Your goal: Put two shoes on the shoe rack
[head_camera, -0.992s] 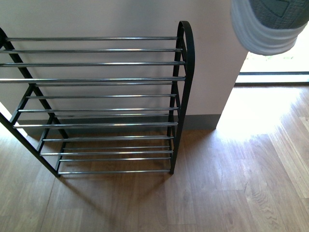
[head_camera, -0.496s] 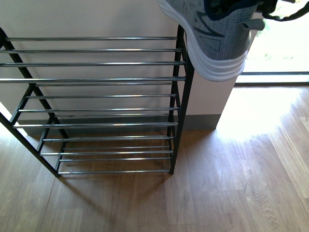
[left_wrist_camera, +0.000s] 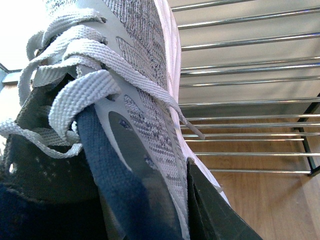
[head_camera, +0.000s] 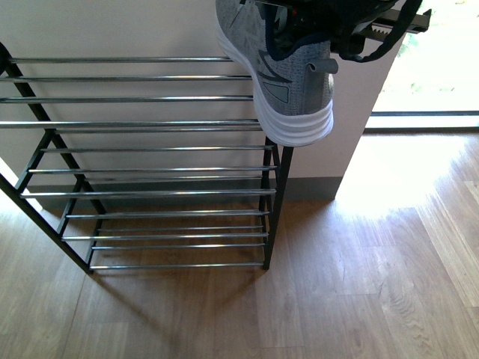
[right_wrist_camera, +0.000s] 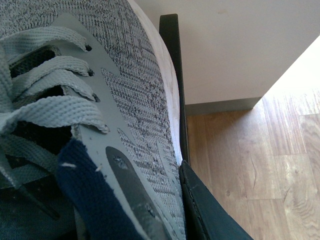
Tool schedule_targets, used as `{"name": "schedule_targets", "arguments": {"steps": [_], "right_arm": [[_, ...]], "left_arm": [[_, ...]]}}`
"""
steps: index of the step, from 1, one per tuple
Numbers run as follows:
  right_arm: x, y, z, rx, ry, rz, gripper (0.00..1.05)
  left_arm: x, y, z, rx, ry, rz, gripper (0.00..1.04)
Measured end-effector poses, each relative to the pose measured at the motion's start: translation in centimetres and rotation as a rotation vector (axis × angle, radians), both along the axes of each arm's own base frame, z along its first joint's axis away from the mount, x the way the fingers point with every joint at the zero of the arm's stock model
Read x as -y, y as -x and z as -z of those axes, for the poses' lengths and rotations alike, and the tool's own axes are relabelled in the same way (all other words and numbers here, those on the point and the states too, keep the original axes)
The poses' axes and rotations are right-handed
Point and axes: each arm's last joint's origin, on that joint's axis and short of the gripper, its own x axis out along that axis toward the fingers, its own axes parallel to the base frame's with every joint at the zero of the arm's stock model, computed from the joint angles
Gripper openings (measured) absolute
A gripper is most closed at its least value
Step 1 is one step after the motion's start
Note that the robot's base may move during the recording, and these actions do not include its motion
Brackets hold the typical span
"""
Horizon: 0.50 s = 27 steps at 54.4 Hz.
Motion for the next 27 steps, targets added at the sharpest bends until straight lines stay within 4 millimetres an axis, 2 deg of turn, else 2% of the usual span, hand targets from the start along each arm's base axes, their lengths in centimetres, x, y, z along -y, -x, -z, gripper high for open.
{"name": "schedule_targets", "arguments": {"steps": [17,27], "right_arm": [[-1.2,-2.5,0.1,-0.025,-0.016,0.055,0.01],[-1.4,-2.8,-0.4,-0.020,-0.047,0.069,0.01]], "left_arm": [[0.0,0.0,0.0,0.000,0.000,0.000,0.02],[0.0,0.0,0.0,0.000,0.000,0.000,0.02]]}}
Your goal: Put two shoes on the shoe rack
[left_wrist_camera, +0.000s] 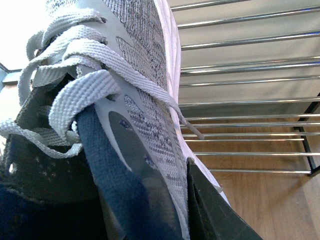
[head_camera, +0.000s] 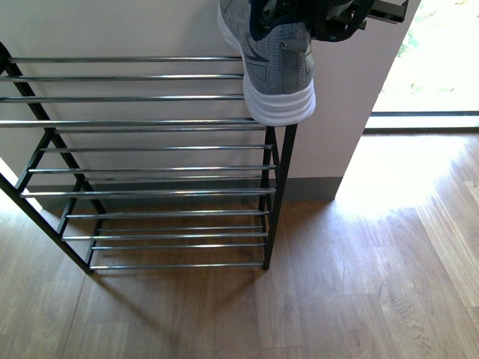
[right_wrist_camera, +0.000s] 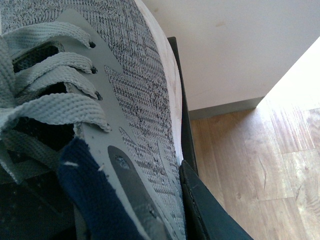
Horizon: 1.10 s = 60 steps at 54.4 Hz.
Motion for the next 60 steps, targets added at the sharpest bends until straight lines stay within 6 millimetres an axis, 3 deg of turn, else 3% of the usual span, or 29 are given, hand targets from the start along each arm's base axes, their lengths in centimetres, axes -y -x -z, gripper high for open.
{"name": "schedule_targets", "arguments": {"steps": [23,31,36,48,60], "right_arm": [[-3.3,1.8,-1.0,0.004,-0.072,-0.074,0.01],[-3.7,1.3,-1.3,0.012,-0.065,-0.035,0.01],[-4.0,0.4,-0.5,-0.006,-0.062,-0.007,0.01],[-4.4,-0.8,3.5,-0.079,0.010,0.032,0.01],[-3.3,-1.0,4.3,-0.052,0.080,0.054,0.01]], "left_arm": [[0.0,0.0,0.0,0.000,0.000,0.000,0.02],[0.0,0.0,0.0,0.000,0.000,0.000,0.02],[0.0,0.0,0.0,0.000,0.000,0.000,0.02],[0.0,0.0,0.0,0.000,0.000,0.000,0.02],[0.0,0.0,0.0,0.000,0.000,0.000,0.02]]}}
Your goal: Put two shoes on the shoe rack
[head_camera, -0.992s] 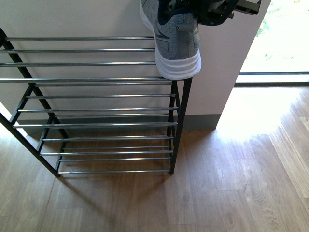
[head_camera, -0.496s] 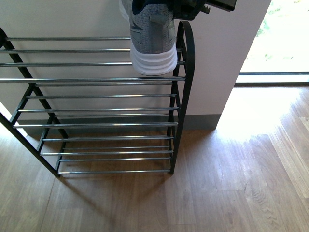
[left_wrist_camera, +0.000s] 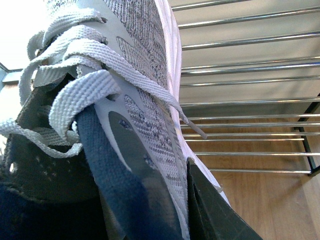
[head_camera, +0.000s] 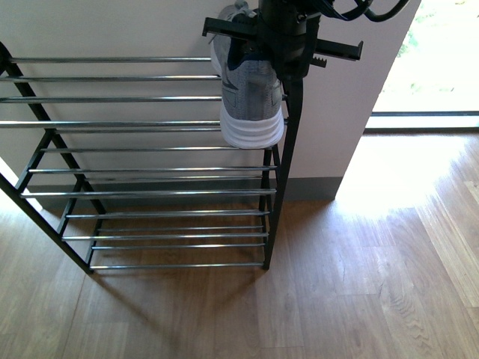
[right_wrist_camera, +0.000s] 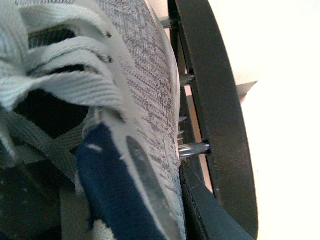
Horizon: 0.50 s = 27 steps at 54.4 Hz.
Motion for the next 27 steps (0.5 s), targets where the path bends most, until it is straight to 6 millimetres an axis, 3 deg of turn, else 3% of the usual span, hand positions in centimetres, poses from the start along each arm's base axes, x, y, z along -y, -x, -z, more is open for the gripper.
{"name": "schedule_targets", "arguments": {"steps": [6,13,20,27], "right_arm": [[0.6,0.2,0.2,0.003,0.011,0.003,0.05],[0.7,0.6,-1.1,0.056,-0.002,-0.016,0.31],[1.3,1.7,-3.8,0.133,-0.037,-0.052,0.57],[2.6,4.2,-6.9,0.216,-0.097,-0.114,0.85]], "left_arm": [[0.0,0.0,0.0,0.000,0.000,0.000,0.02],[0.0,0.0,0.0,0.000,0.000,0.000,0.02],[0.0,0.0,0.0,0.000,0.000,0.000,0.02],[0.0,0.0,0.0,0.000,0.000,0.000,0.02]]}}
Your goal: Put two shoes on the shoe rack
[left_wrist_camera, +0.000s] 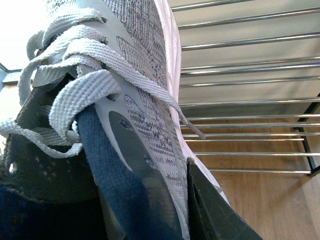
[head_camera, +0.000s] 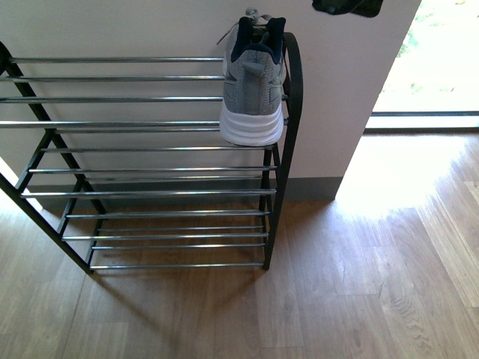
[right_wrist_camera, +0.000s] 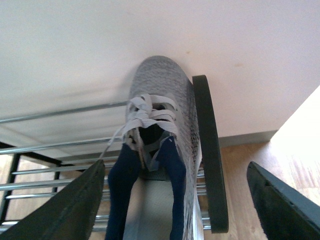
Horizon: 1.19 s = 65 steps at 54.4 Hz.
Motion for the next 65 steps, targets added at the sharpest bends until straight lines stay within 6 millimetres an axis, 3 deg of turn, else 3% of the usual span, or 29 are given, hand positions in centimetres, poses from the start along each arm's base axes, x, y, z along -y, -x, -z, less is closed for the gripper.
{"name": "schedule_targets", "arguments": {"steps": [4,14,24,30,43,49,53,65], "right_arm": [[1.0,1.5,-1.2,0.049,-0.023,-0.037,0.97],[5.7,6.8,-3.3,0.206,-0.081,-0.168,0.96],[11.8,12.2,-1.6,0.356,0.004,-0.184,0.96],[13.7,13.7,-0.3,0.368,0.041,-0.155,0.96],[14.1,13.9,0.2,0.369,0.074,-0.139,0.95],[14.6,14.6,0.3,0.471,0.153,0.014,0.82],[15.8,16.1,1.2,0.489,0.188,0.068,0.66],[17.7,19.5,3.0,0.484,0.209,0.066,0.26]], "left_arm": [[0.0,0.0,0.0,0.000,0.000,0.000,0.02],[0.0,0.0,0.0,0.000,0.000,0.000,0.02],[0.0,0.0,0.0,0.000,0.000,0.000,0.02],[0.0,0.0,0.0,0.000,0.000,0.000,0.02],[0.0,0.0,0.0,0.000,0.001,0.002,0.02],[0.0,0.0,0.0,0.000,0.000,-0.001,0.02],[0.0,0.0,0.0,0.000,-0.001,-0.001,0.02],[0.0,0.0,0.0,0.000,0.001,0.002,0.02]]}}
